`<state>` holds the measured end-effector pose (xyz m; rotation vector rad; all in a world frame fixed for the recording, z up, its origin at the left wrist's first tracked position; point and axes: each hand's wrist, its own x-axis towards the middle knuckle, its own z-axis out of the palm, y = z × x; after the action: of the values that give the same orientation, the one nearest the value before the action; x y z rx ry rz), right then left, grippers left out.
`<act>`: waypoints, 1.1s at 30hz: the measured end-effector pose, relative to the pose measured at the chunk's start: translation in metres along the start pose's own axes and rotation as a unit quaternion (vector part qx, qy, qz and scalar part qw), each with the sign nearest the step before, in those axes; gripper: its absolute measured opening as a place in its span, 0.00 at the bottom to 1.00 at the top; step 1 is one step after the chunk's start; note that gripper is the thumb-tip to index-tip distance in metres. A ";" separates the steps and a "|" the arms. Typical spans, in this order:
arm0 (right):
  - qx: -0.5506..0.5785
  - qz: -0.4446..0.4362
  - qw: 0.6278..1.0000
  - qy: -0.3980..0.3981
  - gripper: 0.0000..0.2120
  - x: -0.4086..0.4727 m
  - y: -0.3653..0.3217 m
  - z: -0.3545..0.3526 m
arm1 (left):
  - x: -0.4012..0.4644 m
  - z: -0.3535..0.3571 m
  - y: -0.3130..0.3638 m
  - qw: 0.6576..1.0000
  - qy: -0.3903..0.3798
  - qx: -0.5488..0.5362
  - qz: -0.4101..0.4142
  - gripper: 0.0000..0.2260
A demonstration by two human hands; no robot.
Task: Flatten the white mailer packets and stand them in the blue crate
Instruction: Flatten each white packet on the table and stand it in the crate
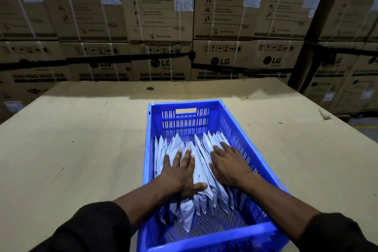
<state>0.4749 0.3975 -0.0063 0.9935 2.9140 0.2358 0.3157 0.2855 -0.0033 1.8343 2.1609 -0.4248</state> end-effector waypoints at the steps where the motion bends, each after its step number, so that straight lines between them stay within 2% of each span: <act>1: 0.005 -0.019 1.000 0.018 0.30 0.001 -0.002 0.000 | -0.001 0.000 0.001 1.000 0.015 0.008 0.022 0.44; 3: 0.019 -0.057 0.998 0.021 0.28 0.003 -0.003 0.003 | 0.000 0.000 0.001 0.996 0.032 0.034 0.071 0.40; 6: -0.004 -0.043 0.996 -0.073 0.25 0.002 0.001 0.005 | 0.005 -0.002 -0.001 0.994 0.029 0.051 0.088 0.37; 10: -0.021 -0.005 0.997 -0.072 0.24 0.001 0.002 -0.003 | 0.001 -0.006 -0.001 0.990 0.053 0.084 0.101 0.35; 14: -0.024 -0.004 0.998 -0.060 0.22 0.000 0.000 -0.007 | -0.005 -0.007 0.001 0.989 0.080 0.074 0.098 0.32; 15: -0.011 -0.015 0.999 -0.041 0.23 -0.001 0.000 -0.007 | -0.007 -0.005 0.002 0.991 0.073 0.061 0.089 0.33; 18: 0.059 -0.067 0.996 -0.009 0.37 0.000 0.002 -0.006 | -0.013 0.003 0.005 0.999 0.036 0.014 0.013 0.41; 21: 0.079 -0.127 0.987 -0.052 0.35 0.001 -0.008 0.000 | -0.016 0.007 0.004 0.996 0.014 -0.021 -0.083 0.49; 23: 0.059 -0.135 0.985 -0.089 0.37 -0.001 -0.012 0.003 | -0.017 0.005 0.005 0.992 -0.016 -0.050 -0.114 0.52; 25: 0.024 -0.123 0.988 -0.086 0.36 0.001 -0.011 0.002 | -0.019 0.002 0.007 0.991 -0.047 -0.062 -0.104 0.51; 28: 0.013 -0.105 0.993 -0.056 0.27 0.004 -0.011 -0.002 | -0.020 0.002 0.010 0.993 -0.076 -0.069 -0.066 0.45; 32: 0.071 -0.081 0.993 -0.041 0.39 0.003 -0.019 -0.004 | -0.018 0.002 0.006 0.993 -0.085 -0.068 -0.049 0.43; 33: 0.078 -0.083 0.992 -0.044 0.37 0.002 -0.018 -0.003 | -0.018 0.001 0.005 0.993 -0.081 -0.067 -0.050 0.44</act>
<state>0.4619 0.3846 -0.0059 0.7496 2.9480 -0.0434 0.3236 0.2696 0.0027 1.5686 2.1224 -0.4245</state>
